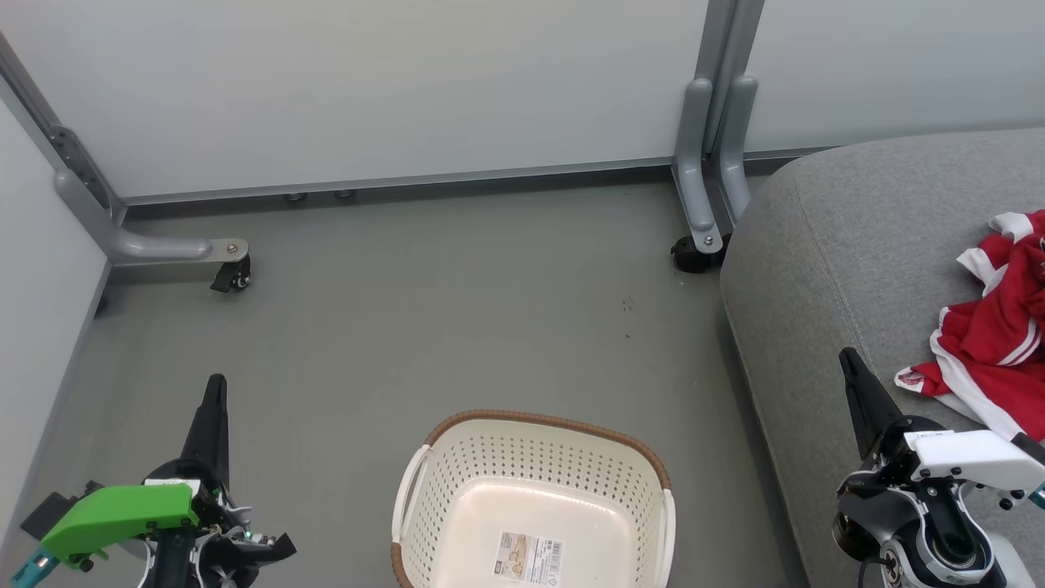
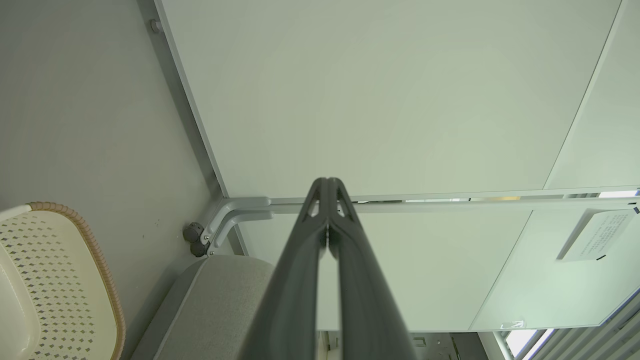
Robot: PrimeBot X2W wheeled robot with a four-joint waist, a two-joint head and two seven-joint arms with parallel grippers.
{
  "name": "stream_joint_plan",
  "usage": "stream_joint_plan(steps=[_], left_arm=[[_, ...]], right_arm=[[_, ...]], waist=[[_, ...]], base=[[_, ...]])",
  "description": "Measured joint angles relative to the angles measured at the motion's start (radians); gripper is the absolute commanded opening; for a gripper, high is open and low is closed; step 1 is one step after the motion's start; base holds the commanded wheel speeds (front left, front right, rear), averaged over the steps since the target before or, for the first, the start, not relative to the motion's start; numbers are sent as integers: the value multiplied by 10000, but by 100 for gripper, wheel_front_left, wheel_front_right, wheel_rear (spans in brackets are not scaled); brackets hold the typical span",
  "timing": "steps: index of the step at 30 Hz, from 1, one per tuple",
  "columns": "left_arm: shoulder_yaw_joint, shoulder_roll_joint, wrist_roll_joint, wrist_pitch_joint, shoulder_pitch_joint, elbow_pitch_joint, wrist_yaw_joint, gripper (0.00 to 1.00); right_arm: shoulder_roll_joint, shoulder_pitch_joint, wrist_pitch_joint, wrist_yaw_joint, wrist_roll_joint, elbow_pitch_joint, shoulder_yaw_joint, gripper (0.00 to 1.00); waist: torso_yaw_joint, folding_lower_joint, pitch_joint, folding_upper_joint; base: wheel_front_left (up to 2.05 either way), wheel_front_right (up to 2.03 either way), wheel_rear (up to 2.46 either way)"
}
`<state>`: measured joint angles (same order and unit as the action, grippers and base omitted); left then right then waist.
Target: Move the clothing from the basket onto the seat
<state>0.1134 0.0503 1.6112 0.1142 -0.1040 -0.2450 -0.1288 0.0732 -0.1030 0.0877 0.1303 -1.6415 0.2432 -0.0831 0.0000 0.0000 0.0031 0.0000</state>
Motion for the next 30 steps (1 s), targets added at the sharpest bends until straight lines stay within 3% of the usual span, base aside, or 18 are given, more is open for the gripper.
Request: stream_joint_plan(steps=[30], left_arm=[[0,-2,0,0,0,0,0,0]], right_arm=[[-65,-5,88,0,88,8,-92,0]], waist=[[0,0,0,0]], base=[[0,0,0]])
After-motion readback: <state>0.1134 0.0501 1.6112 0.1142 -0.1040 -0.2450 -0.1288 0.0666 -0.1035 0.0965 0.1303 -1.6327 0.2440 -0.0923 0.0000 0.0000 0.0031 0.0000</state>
